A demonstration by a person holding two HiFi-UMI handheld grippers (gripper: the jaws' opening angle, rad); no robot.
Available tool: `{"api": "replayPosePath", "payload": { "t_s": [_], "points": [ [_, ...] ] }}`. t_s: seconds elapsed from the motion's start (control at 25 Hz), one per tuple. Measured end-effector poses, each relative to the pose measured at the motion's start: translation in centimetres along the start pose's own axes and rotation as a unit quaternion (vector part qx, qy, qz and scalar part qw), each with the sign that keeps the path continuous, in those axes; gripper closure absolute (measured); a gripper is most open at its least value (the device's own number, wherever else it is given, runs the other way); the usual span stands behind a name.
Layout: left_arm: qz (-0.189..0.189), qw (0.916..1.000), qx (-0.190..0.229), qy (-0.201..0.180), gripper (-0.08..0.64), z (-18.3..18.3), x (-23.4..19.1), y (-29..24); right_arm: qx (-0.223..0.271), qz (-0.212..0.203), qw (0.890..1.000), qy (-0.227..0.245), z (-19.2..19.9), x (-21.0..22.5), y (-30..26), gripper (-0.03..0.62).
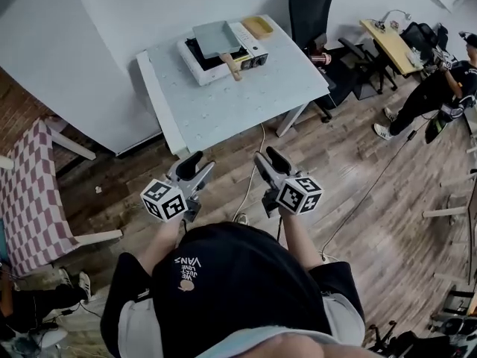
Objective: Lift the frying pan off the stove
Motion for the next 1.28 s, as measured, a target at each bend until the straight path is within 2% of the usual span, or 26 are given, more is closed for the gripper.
{"api": "replayPosePath", "payload": {
  "t_s": [0.36, 0.6, 1.28],
  "points": [
    [-0.038, 0.9990, 0.018, 0.015, 0.364, 1.4, 1.3, -5.6, -0.007, -0.045, 0.999, -0.016, -1.7, 6.5, -1.1, 0.400],
    [-0.055, 0.9975, 0.025, 0.035, 0.364, 0.5, -0.8, -8.2, -0.014, -0.050, 0.998, -0.044, -1.9, 9.7, -3.7, 0.402],
    [-0.027, 0.9966, 0.018, 0.075, 0.364, -9.2, -10.3, -19.1, -0.030, -0.050, 0.997, -0.057, -6.8, 16.3, -18.5, 0.402]
  ]
}}
Point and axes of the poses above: the fingertips, and each gripper's own axes: y backward along the fingers, x to its right, z out of its underside, the point moved 10 cm from there along y, backward along the fingers, and after that the axes turned 14 degrees about y, right-handed, at the moved point
